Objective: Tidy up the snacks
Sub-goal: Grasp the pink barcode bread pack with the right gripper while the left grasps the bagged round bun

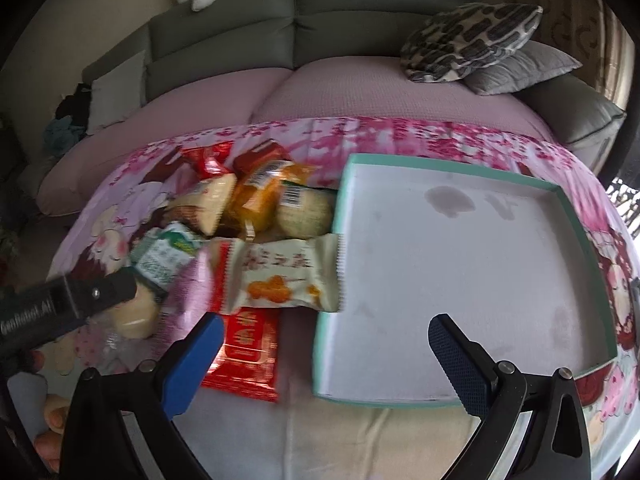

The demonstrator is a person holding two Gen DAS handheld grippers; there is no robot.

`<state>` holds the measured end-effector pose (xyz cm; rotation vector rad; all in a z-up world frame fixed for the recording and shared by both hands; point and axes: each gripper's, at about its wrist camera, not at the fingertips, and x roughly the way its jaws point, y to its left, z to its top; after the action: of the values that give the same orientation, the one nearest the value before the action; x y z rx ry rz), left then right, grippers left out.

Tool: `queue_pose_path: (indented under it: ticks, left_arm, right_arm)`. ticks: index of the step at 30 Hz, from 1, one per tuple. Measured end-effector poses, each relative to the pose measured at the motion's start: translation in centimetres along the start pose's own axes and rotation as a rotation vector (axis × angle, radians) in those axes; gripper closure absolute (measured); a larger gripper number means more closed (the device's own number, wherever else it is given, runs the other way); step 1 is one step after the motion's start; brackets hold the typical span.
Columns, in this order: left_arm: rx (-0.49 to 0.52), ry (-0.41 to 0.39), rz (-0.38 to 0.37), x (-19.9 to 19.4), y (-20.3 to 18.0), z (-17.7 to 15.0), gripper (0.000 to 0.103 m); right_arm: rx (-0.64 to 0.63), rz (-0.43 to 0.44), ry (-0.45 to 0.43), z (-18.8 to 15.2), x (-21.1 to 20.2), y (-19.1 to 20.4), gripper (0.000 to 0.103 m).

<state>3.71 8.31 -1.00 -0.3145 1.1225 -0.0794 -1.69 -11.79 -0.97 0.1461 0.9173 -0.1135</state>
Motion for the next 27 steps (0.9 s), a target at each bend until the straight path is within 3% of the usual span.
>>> queue_pose_path:
  ticks: [3,10,14,16,21,27]
  left_arm:
    - [-0.047,0.014,0.018,0.4,1.1,0.6,0.004]
    - [-0.072,0.094,-0.070,1.7,1.4,0.5,0.025]
    - [-0.093,0.142,-0.092,2.7,1.5,0.3,0.032]
    - [-0.119,0.179,-0.114,3.5,1.8,0.1,0.038]
    - [-0.146,0.203,-0.133,4.2,2.2,-0.1,0.048]
    - [-0.171,0.207,-0.161,4.6,2.6,-0.1,0.051]
  right_arm:
    - [-0.026,0.032,-0.003,0.3,0.0,1.5,0.001]
    - [-0.099,0.097,0.020,0.5,1.0,5.1,0.016]
    - [-0.122,0.152,0.053,0.1,1.7,6.3,0.023]
    - [-0.132,0.176,0.068,-0.1,2.1,6.7,0.038]
    - [-0.143,0.217,0.105,-0.6,2.9,7.4,0.063]
    - [-0.153,0.236,0.143,-0.8,3.9,8.1,0.065]
